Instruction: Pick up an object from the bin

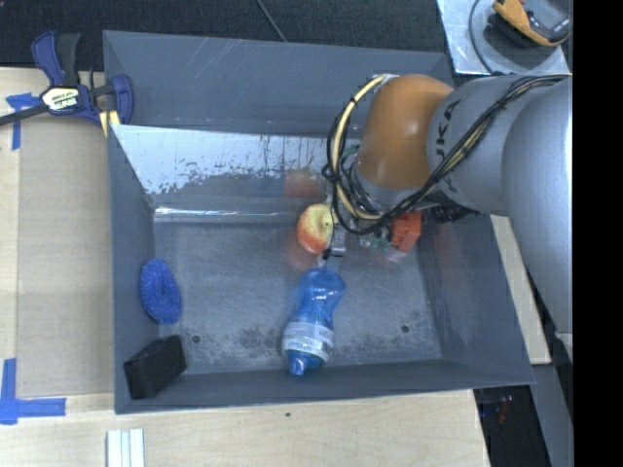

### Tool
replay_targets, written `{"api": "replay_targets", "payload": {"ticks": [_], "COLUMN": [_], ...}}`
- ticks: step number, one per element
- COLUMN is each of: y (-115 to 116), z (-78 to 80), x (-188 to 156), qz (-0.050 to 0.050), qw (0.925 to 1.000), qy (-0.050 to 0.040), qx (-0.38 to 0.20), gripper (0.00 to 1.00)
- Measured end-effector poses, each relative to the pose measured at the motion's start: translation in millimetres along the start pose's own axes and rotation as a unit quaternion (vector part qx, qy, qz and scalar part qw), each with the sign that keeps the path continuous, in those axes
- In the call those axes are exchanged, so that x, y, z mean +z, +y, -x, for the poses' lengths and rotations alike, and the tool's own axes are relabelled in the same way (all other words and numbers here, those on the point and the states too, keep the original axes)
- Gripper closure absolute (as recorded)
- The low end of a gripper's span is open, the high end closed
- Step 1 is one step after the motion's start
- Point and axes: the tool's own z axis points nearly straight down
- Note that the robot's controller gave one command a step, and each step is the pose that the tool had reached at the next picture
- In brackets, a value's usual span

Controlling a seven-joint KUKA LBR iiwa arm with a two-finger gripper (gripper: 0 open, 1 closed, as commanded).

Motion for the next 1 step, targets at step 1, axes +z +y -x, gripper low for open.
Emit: {"api": "replay_targets", "payload": {"ticks": [1], "y": [0.0], "z": [0.0], "x": [0.0], "qz": [0.0], "qw": [1.0], "qy": [0.0], "qx": [0.0], "gripper": [1.0]}}
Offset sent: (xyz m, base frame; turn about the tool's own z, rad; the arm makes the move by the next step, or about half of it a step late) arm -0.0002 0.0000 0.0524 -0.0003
